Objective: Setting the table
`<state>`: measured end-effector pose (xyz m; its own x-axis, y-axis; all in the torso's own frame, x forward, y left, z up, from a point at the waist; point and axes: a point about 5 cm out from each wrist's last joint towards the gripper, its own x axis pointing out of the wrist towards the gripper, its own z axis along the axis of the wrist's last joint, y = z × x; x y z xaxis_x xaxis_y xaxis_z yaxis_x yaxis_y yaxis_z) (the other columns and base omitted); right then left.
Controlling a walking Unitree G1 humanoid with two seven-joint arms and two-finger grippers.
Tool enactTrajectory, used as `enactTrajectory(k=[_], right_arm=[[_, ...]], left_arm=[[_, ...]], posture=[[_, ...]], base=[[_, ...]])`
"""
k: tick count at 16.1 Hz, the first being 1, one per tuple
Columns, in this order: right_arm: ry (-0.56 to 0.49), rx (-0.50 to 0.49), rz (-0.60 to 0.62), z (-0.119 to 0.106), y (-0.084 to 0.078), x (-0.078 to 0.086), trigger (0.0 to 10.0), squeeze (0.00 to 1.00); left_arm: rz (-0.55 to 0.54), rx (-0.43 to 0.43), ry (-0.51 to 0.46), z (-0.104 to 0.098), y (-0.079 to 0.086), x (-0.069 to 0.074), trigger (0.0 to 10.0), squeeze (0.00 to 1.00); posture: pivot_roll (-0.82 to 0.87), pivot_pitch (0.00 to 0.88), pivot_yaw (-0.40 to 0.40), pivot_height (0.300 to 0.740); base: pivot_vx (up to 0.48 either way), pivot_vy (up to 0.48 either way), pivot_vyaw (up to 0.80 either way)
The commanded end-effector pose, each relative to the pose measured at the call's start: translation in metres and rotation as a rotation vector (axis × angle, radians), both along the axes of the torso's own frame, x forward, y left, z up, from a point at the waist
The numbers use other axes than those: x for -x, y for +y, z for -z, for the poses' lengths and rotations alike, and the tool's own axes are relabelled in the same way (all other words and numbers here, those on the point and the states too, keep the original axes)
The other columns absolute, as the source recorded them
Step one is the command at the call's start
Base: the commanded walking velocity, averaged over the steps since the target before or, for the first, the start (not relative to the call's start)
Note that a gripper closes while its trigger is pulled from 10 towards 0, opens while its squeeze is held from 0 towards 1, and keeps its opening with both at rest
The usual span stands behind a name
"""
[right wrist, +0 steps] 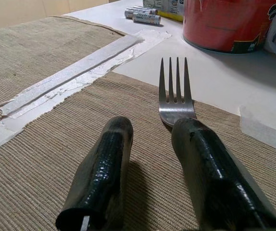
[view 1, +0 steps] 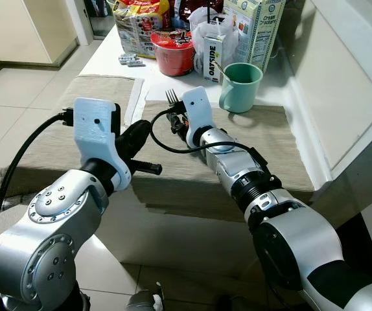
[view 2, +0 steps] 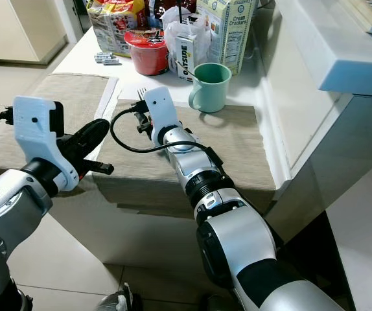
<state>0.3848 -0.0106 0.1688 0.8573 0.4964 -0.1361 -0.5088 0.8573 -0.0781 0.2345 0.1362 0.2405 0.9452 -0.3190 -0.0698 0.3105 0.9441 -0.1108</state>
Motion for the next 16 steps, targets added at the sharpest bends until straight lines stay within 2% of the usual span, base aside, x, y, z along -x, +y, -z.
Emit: enactTrajectory(k=[1,13,14,16], right_arm=[[0.121,0.012,0.014,0.0295,-0.0050,0.0081,0.0,0.85],[0.121,0.012,0.014,0.0295,-0.0050,0.0081,0.0,0.85],[0.112,0.007,0.039,0.0258,-0.0076,0.0055,0.0,0.00],[0.108,0.003,0.049,0.0241,-0.0085,0.0044,0.0,0.00]], left_arm=[[-0.006,-0.008,0.006,0.0019,0.0016,-0.0003,10.0,0.00],[-0.006,-0.008,0.006,0.0019,0.0016,-0.0003,10.0,0.00],[-0.007,-0.009,-0.002,0.0026,0.0025,-0.0053,10.0,0.00],[-0.013,-0.005,-0.005,0.0018,0.0042,-0.0089,10.0,0.00]], posture=[[0.10,0.086,0.042,0.740],[0.10,0.086,0.042,0.740],[0.09,0.079,0.052,0.740],[0.09,0.078,0.055,0.740]], base=[[0.000,0.000,0.00],[0.000,0.000,0.00],[0.000,0.000,0.00],[0.000,0.000,0.00]])
